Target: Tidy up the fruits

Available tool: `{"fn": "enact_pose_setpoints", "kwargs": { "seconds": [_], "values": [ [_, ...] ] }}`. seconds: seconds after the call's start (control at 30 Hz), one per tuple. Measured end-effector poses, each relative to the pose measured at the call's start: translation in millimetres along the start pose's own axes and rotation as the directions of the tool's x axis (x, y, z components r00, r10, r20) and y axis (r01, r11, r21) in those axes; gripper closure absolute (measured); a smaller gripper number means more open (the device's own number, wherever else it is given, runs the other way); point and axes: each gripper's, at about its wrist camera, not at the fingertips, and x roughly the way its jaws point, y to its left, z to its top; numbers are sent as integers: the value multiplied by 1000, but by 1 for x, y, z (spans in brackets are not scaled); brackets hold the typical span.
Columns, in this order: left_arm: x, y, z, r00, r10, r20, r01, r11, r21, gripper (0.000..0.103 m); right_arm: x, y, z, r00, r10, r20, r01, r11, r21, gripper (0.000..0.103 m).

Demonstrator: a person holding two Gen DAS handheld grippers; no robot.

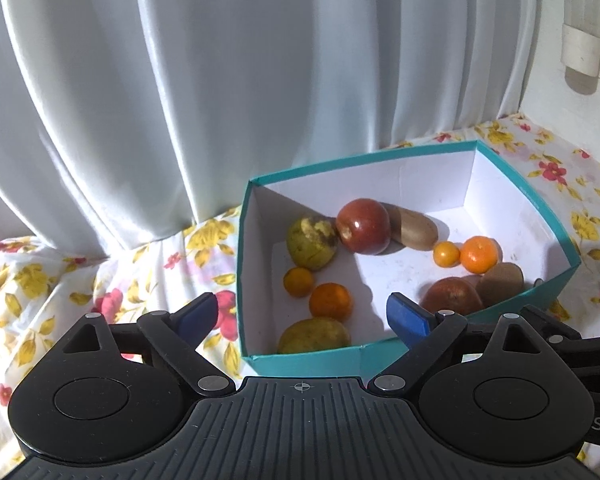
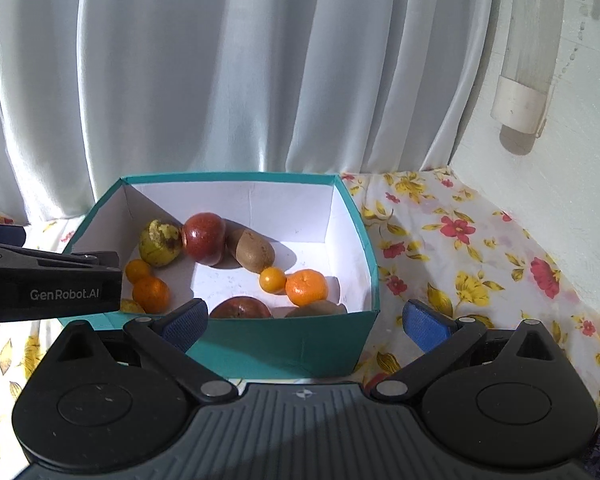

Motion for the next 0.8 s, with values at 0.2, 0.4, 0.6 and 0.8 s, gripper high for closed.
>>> {"fn": "enact_pose_setpoints", "kwargs": {
  "seconds": [0.2, 0.4, 0.6, 0.8],
  "values": [
    [4, 2, -5, 999, 2, -38, -3, 1000, -14, 8, 4, 16, 8, 994, -34, -100, 24, 995, -94, 0],
    [17, -3, -7, 985, 8, -174, -14, 999, -32, 8, 26, 19, 11, 973, 27, -228, -60, 988, -140, 0],
    [25, 7, -4, 932, -97, -350, 45, 987, -154, 9, 48, 8, 11, 917, 72, -392, -124, 986, -109, 0],
    [27, 9, -3, 919, -5, -395, -50, 990, -129, 9, 79, -3, 14, 860, 67, -505, -125, 989, -82, 0]
  ]
}}
